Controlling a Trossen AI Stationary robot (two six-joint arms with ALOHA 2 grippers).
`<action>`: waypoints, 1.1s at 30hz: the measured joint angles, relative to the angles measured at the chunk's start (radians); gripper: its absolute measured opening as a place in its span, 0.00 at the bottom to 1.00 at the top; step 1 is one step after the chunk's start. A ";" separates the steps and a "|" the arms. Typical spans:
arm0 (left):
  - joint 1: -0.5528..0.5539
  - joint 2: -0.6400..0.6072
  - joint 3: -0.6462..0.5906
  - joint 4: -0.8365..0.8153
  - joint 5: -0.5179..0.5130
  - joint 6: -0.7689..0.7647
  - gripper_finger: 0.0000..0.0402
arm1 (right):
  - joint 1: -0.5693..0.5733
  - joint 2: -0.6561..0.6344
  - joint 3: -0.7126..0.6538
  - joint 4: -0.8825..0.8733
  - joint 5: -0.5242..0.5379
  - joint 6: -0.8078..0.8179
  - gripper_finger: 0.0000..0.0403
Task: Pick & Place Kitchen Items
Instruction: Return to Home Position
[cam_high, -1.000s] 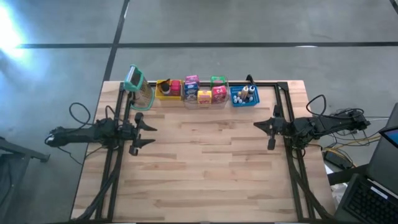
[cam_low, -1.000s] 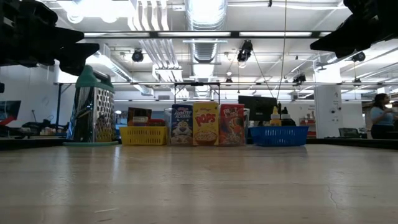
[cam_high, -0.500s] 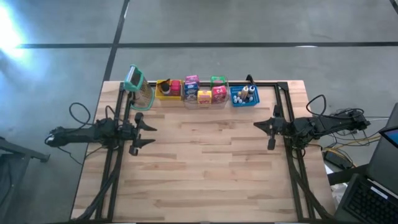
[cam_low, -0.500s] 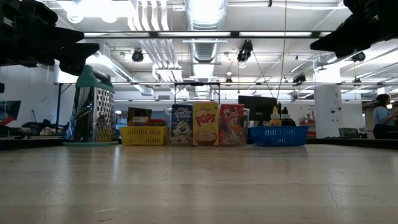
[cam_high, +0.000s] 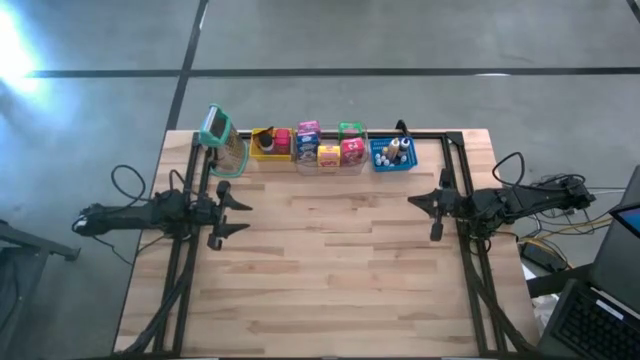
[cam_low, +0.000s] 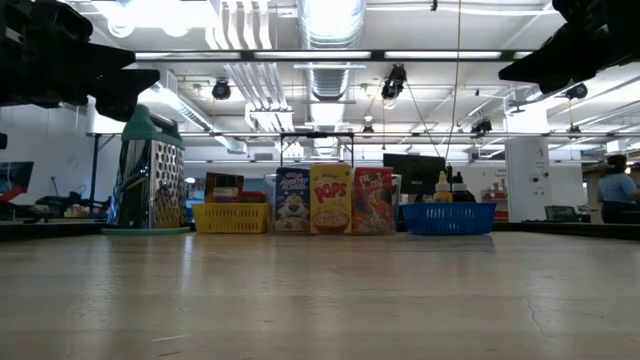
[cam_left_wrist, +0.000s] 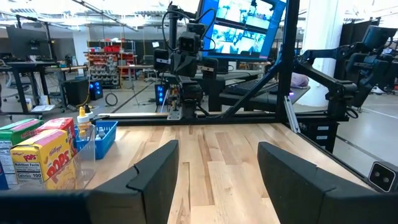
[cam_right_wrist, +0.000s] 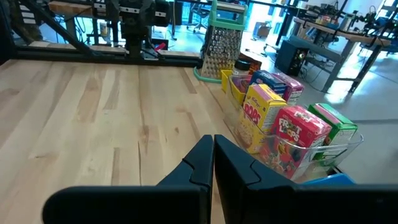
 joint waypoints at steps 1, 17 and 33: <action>0.000 0.000 0.000 0.000 0.000 0.000 0.56 | 0.000 0.000 0.000 0.000 0.000 0.007 0.02; 0.000 0.000 0.000 0.000 0.000 0.000 0.56 | 0.000 0.000 0.000 0.000 0.000 0.009 0.02; 0.000 0.000 0.000 0.000 0.000 0.000 0.56 | -0.013 -0.010 -0.005 -0.019 -0.066 -0.029 0.02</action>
